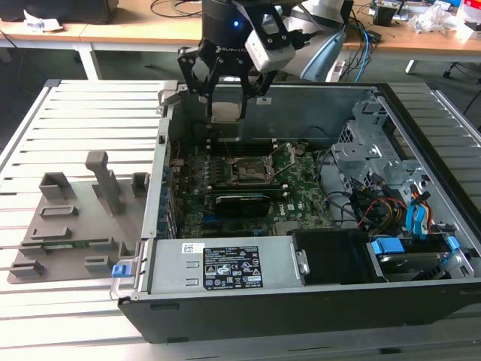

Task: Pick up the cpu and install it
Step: 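Pick up the cpu and move it towards the insertion slot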

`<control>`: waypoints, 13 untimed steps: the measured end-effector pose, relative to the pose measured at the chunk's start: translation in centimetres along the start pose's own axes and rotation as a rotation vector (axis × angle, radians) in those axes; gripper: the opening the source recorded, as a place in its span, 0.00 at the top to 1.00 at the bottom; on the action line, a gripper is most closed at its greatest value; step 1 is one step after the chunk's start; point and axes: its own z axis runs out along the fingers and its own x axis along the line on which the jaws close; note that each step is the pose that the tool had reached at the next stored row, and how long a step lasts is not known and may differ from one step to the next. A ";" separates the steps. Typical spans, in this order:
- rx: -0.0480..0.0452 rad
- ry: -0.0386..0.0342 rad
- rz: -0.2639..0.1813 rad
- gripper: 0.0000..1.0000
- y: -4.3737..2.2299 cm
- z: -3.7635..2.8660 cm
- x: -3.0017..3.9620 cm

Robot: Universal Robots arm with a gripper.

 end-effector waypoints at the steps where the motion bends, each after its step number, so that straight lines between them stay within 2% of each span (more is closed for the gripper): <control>1: 0.0005 0.0007 0.000 0.45 0.16 0.19 -0.18; 11: 0.0048 0.0043 -0.001 0.45 1.24 1.78 -1.18; 13: 0.0081 0.0058 -0.004 0.45 1.45 2.43 -1.70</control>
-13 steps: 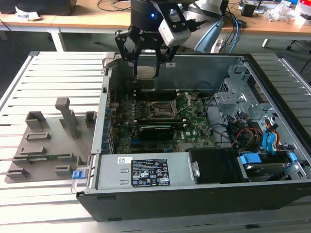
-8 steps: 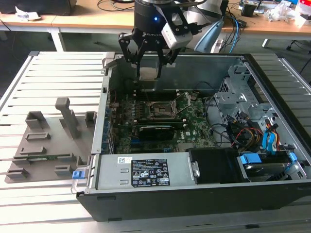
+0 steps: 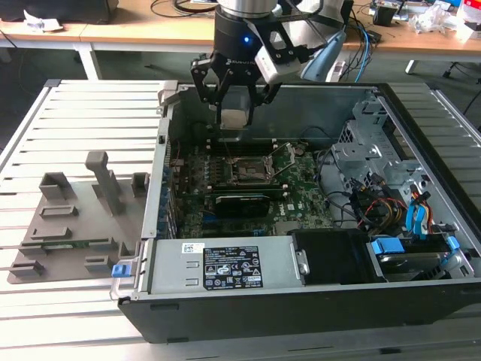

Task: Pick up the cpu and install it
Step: 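Pick up the cpu and move it towards the insertion slot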

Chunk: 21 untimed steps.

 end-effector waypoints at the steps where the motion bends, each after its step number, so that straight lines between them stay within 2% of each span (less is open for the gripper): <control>1: 0.0004 0.0006 -0.001 0.45 0.00 0.11 -0.25; 2: 0.0011 0.0013 -0.001 0.45 -0.01 0.19 -0.49; 5: 0.0053 0.0063 -0.002 0.45 -0.04 0.92 -2.63; 7: 0.0069 0.0086 -0.003 0.45 -0.03 1.54 -3.30; 9: 0.0092 0.0113 -0.003 0.45 -0.01 2.46 -4.09; 13: 0.0118 0.0145 -0.004 0.45 0.02 4.19 -5.02; 17: 0.0119 0.0152 -0.005 0.45 0.03 5.20 -5.16; 21: 0.0122 0.0176 -0.005 0.45 0.06 5.78 -6.38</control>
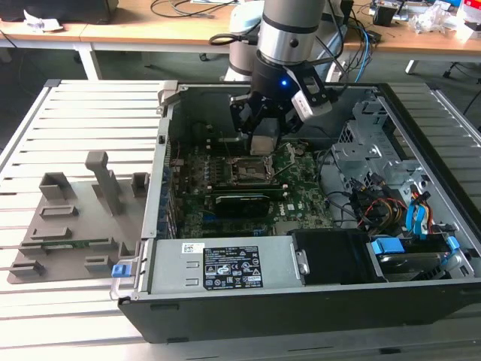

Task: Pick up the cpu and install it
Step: 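Pick up the cpu and move it towards the insertion slot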

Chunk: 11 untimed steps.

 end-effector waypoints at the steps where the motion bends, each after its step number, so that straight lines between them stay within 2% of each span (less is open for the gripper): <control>1: 0.0003 0.0001 0.000 0.45 0.00 0.02 -0.21; 11: 0.0000 0.0000 0.000 0.45 0.00 0.04 -0.22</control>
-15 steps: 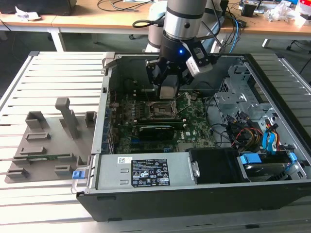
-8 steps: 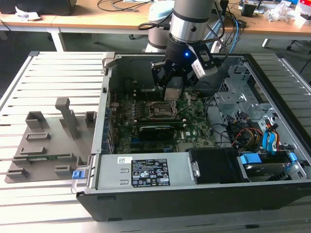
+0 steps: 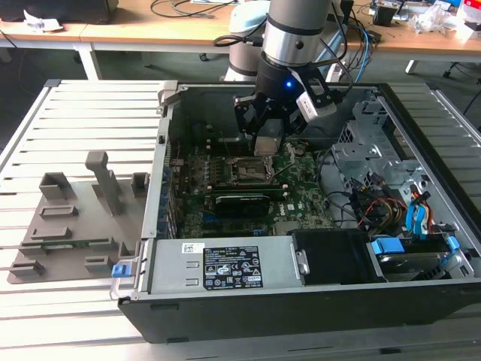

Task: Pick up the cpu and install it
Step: 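Pick up the cpu and move it towards the insertion slot, then place the cpu into insertion slot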

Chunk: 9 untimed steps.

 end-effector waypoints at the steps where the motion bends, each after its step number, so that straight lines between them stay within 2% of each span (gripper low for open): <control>1: 0.0000 0.0000 0.000 0.45 0.00 0.00 0.00; 6: 0.0003 0.0001 0.002 0.45 0.00 0.01 -0.01; 9: 0.0004 0.0005 0.028 0.45 0.00 0.01 -0.01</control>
